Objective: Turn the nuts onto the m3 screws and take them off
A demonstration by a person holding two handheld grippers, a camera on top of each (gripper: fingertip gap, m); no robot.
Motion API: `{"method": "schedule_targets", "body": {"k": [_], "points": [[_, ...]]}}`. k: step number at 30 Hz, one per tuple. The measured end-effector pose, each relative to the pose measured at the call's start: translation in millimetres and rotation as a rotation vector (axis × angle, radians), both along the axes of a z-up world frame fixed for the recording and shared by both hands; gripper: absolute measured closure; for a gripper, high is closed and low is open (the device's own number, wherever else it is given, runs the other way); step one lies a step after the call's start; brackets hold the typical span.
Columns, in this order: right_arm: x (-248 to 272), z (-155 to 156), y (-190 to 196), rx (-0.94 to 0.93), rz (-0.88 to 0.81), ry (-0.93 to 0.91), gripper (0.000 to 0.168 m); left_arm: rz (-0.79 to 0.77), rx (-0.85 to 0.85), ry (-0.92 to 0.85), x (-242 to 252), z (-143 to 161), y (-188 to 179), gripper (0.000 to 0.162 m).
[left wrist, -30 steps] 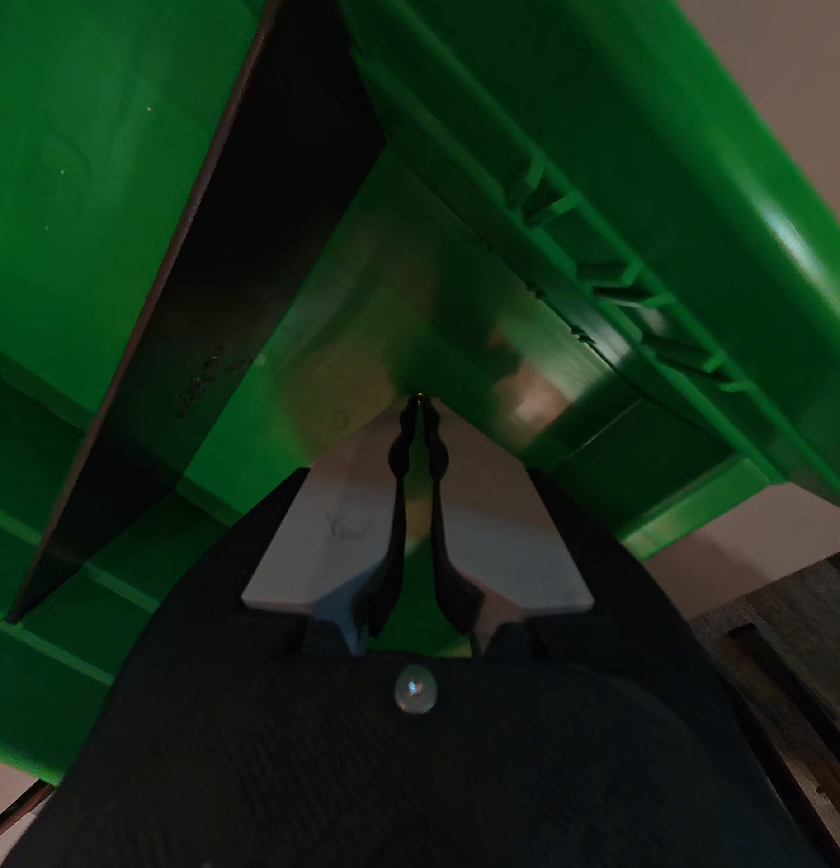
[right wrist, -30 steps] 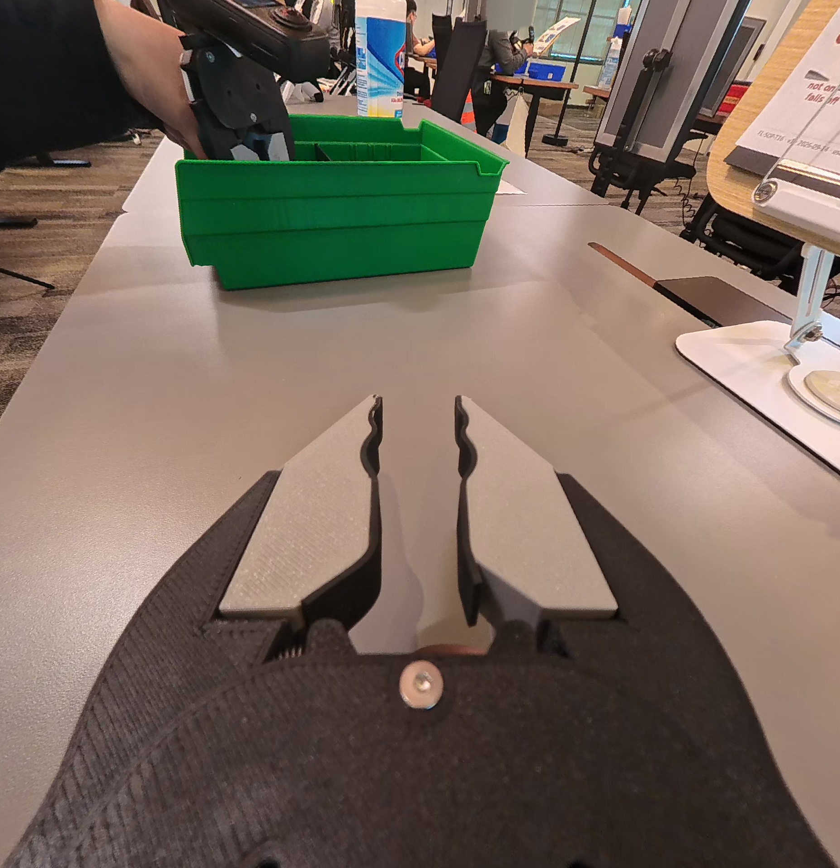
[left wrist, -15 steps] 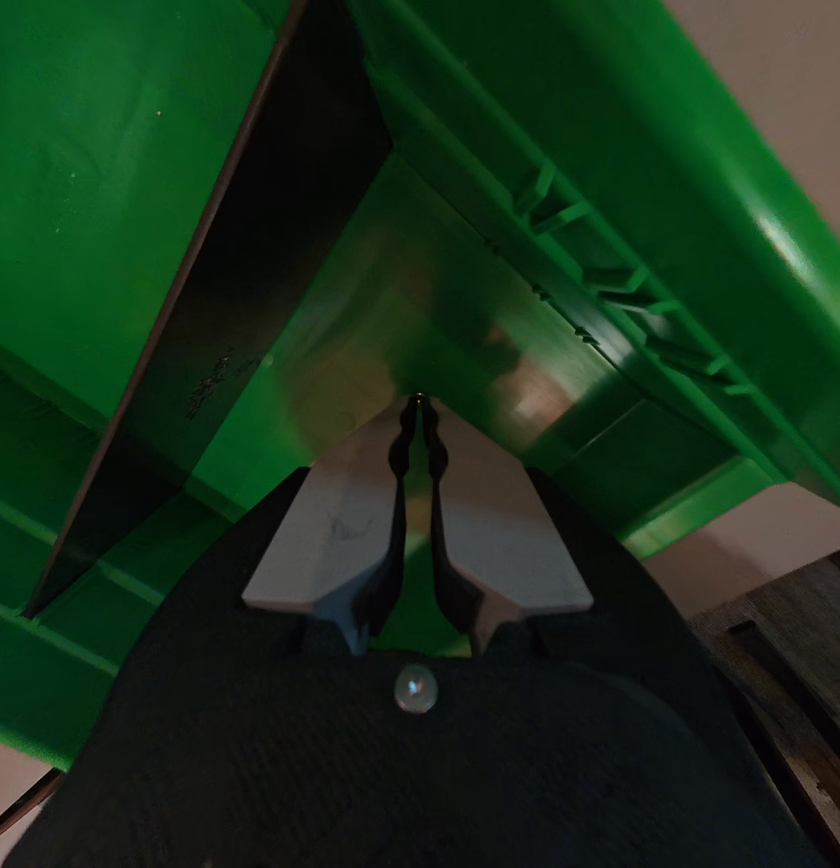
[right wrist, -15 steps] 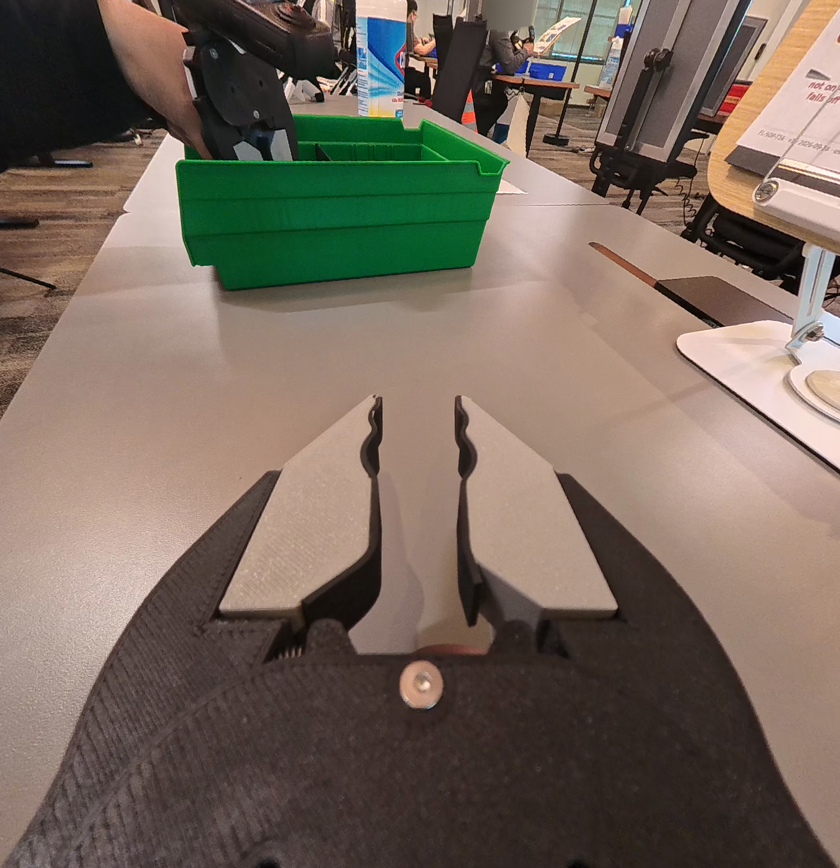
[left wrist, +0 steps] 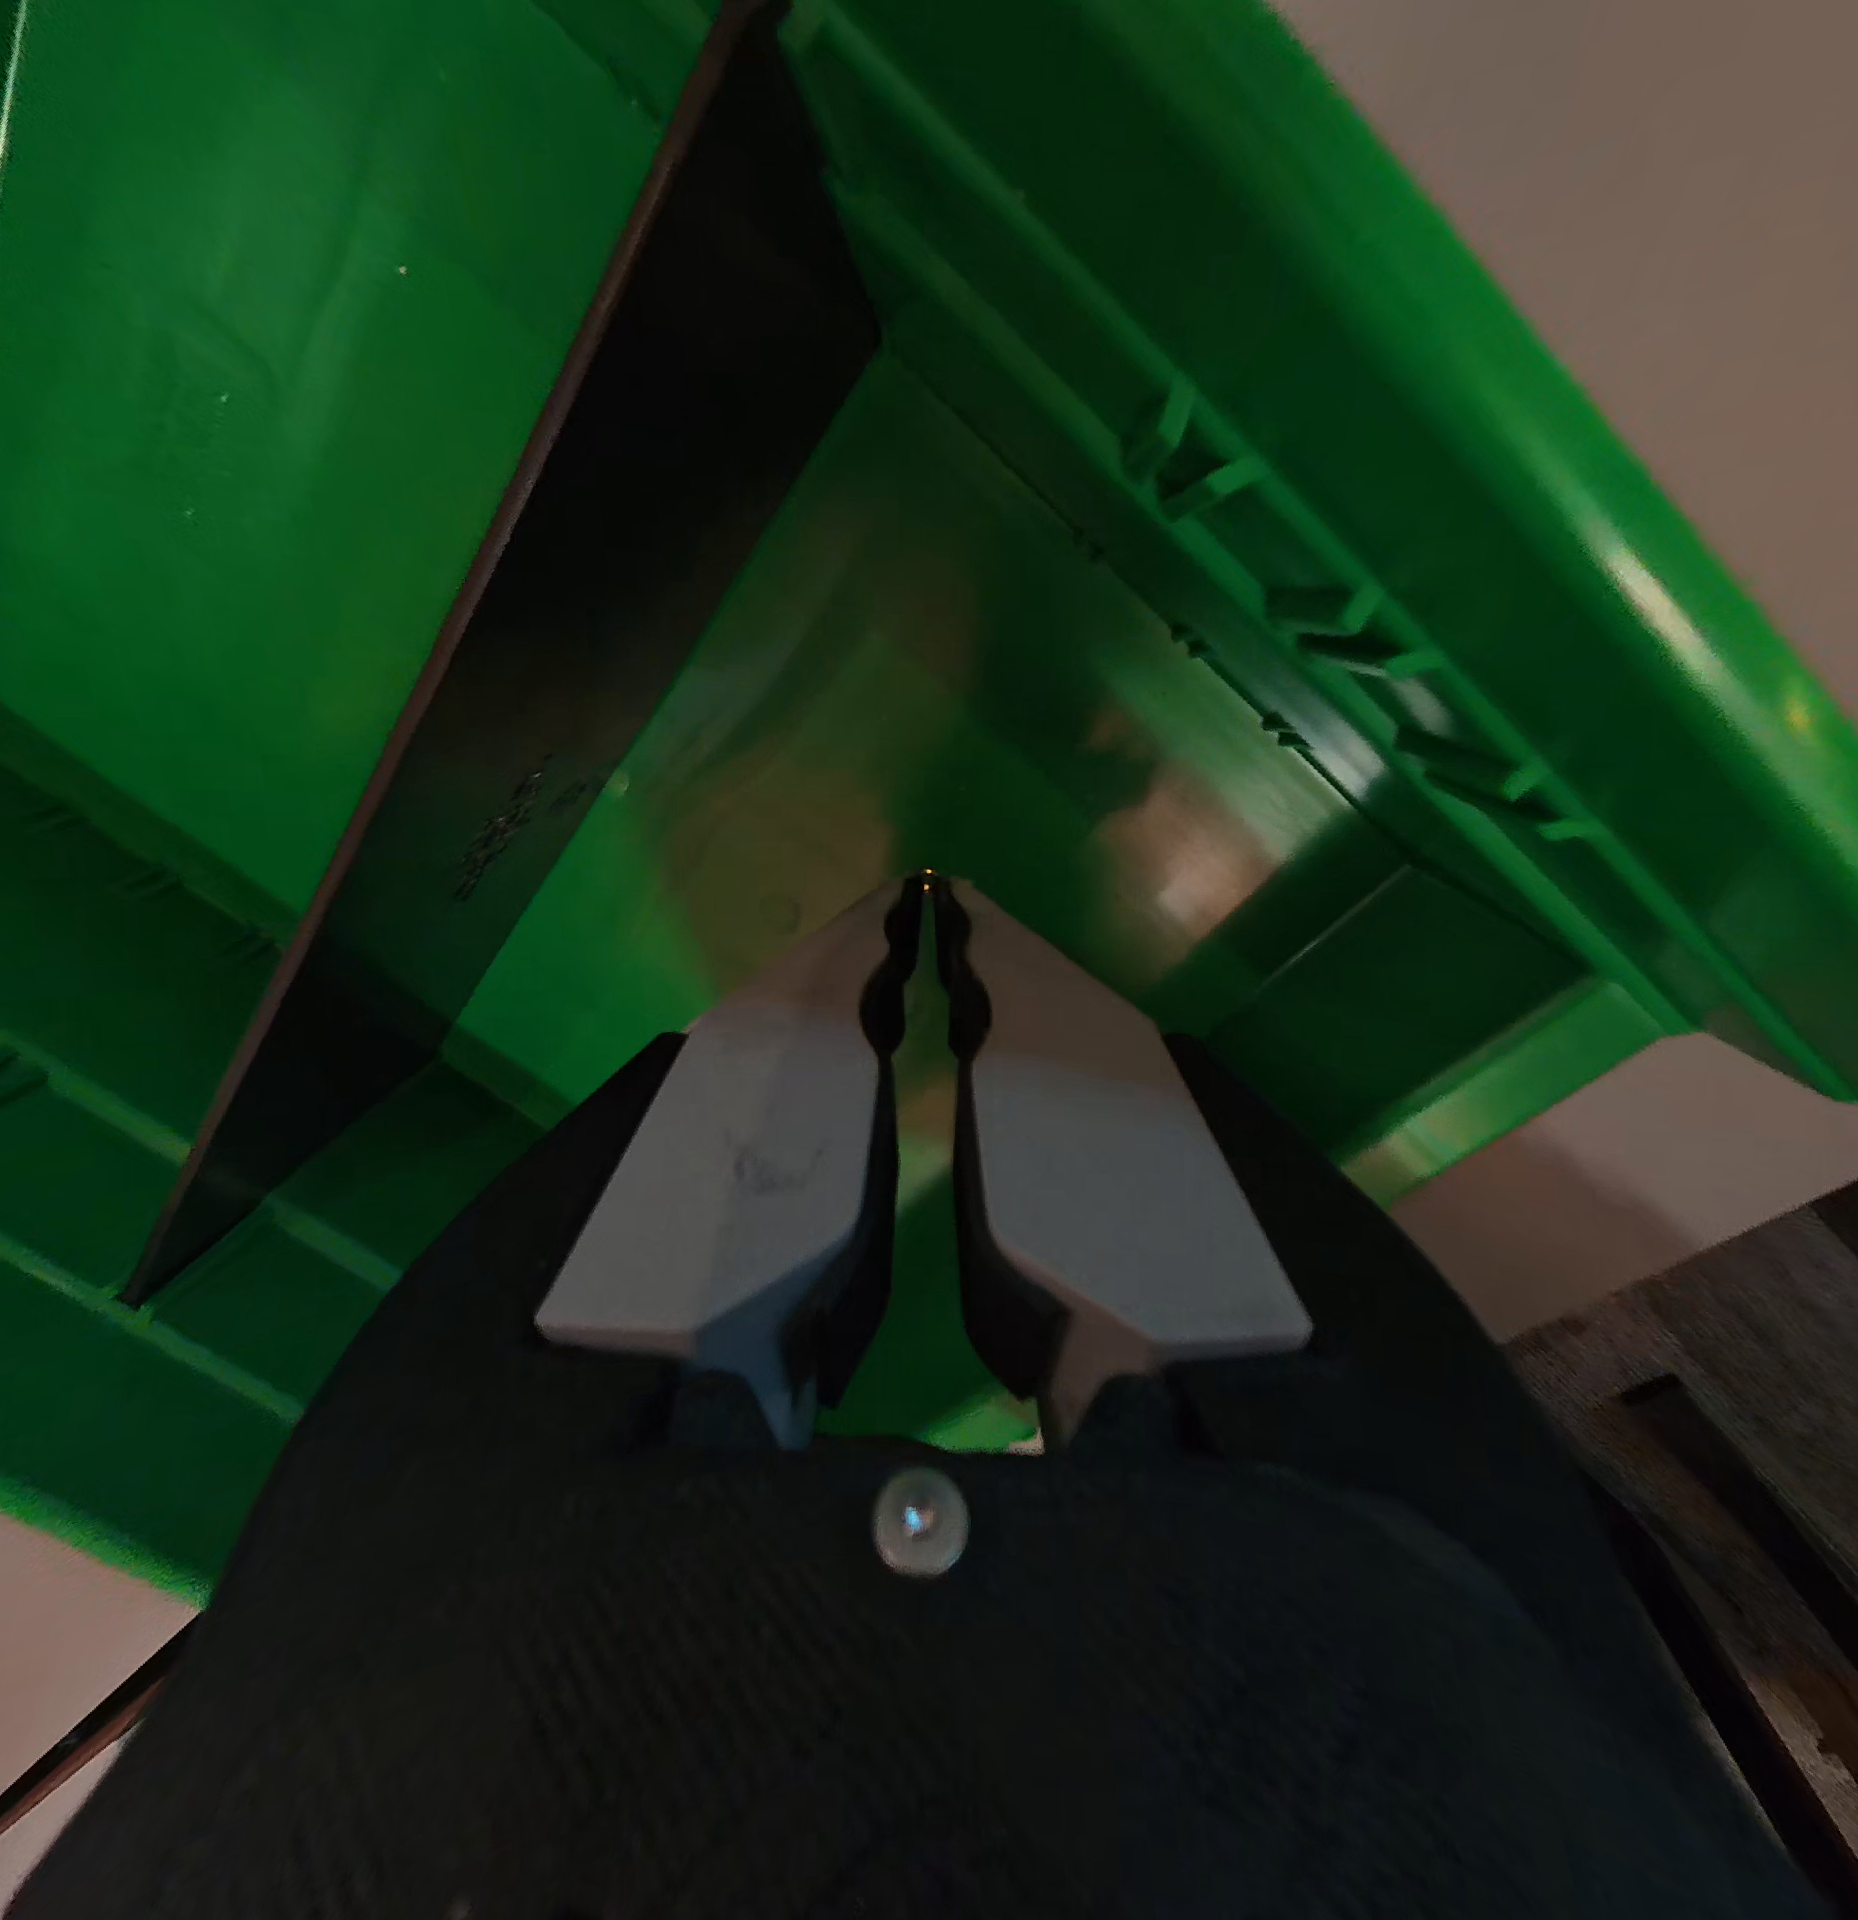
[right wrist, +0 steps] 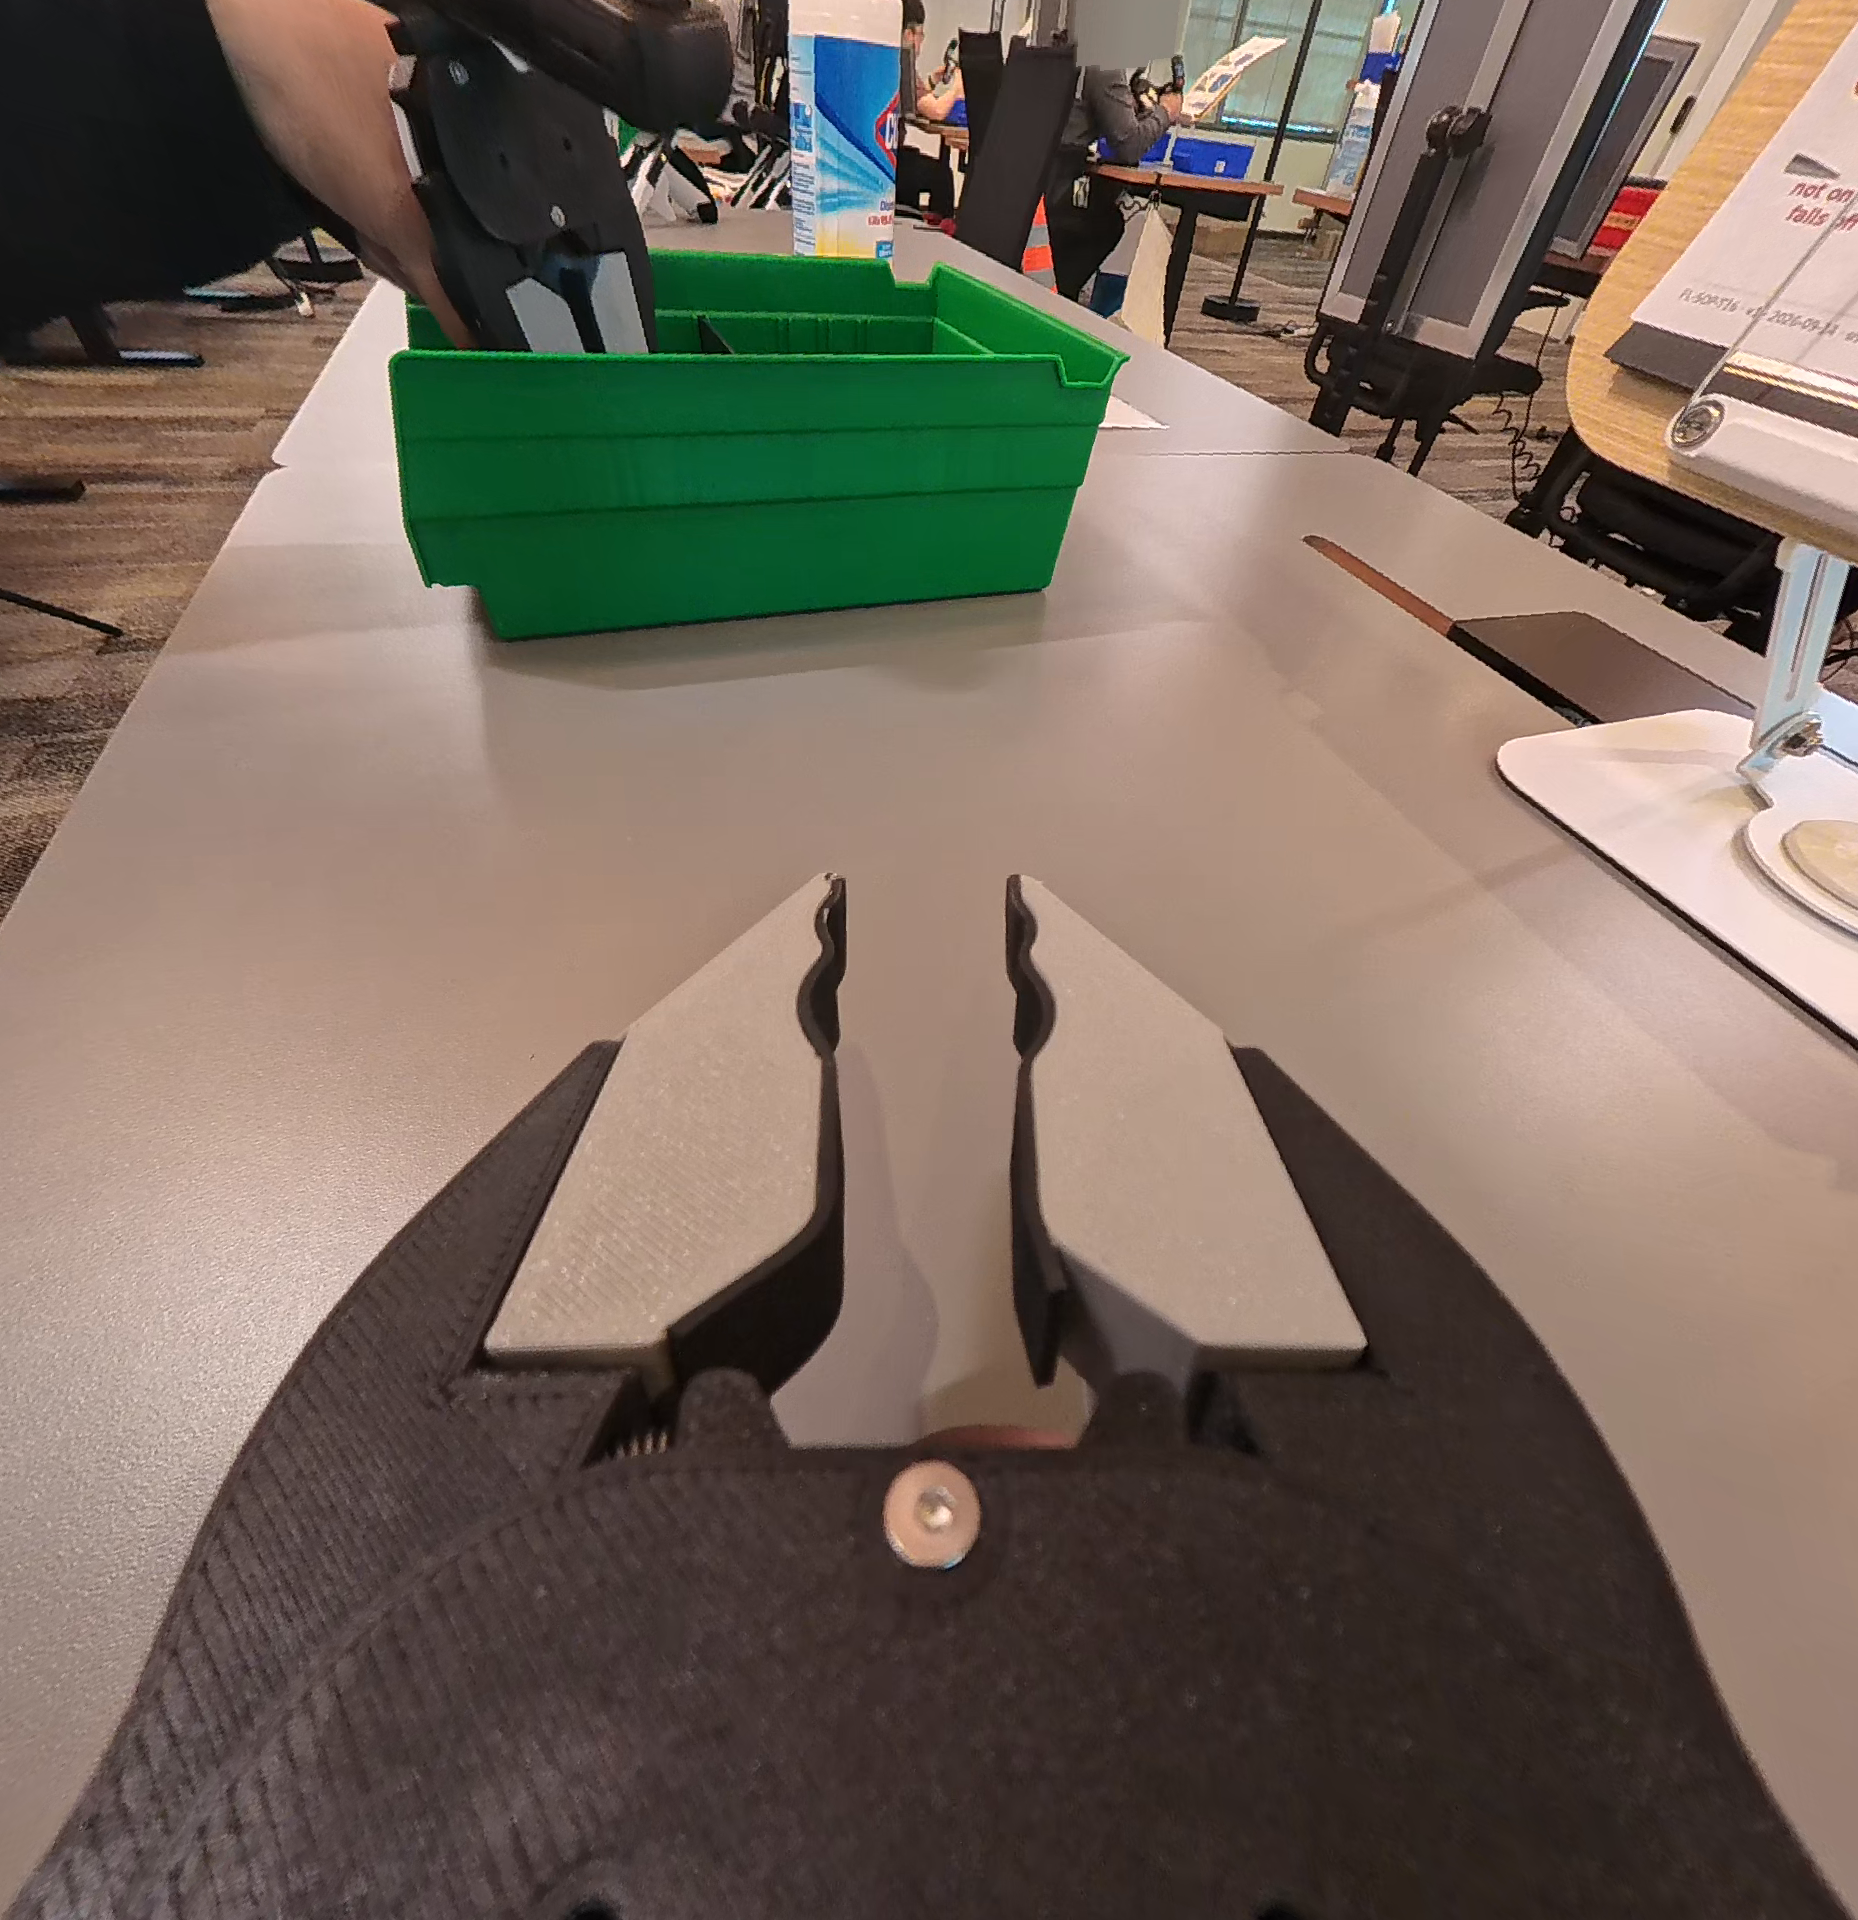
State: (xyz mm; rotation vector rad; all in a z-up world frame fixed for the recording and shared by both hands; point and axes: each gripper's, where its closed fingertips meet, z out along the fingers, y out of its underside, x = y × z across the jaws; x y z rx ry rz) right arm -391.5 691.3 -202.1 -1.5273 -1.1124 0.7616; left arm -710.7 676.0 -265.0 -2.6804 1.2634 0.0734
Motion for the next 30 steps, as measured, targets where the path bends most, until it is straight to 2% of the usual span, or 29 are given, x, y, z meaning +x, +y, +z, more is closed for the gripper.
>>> {"method": "schedule_targets", "body": {"k": [16, 30], "points": [[0, 0, -1, 0.002, 0.001, -0.004, 0.14, -0.005, 0.028, 0.027, 7, 32, -7, 0.161], [1, -2, 1, 0.018, -0.011, -0.021, 0.141, -0.048, 0.103, 0.087, 36, 90, -19, 0.161]]}}
